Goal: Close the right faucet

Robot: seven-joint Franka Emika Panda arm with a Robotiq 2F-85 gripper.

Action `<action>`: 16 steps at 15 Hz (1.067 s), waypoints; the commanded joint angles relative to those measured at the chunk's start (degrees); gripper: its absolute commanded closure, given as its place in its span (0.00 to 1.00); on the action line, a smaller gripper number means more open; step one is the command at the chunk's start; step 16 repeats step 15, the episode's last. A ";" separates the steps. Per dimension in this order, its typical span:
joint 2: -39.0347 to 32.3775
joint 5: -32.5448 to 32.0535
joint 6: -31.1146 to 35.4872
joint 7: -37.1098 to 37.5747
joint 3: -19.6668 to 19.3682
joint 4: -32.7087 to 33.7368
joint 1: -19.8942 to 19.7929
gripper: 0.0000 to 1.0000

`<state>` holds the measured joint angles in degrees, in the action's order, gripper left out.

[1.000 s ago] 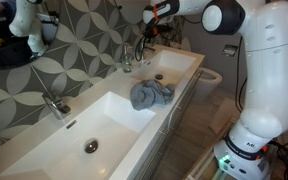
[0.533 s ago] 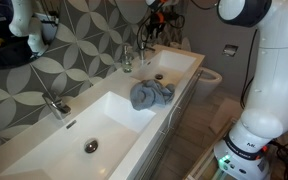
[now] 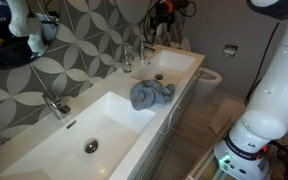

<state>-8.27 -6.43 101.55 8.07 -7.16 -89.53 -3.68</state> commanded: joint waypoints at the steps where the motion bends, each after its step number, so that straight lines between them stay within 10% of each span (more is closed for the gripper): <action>1: 7.03 -3.01 -2.78 1.13 1.45 -6.90 0.92 0.00; 16: 12.66 -3.07 -8.41 -1.38 4.29 -11.34 0.87 0.00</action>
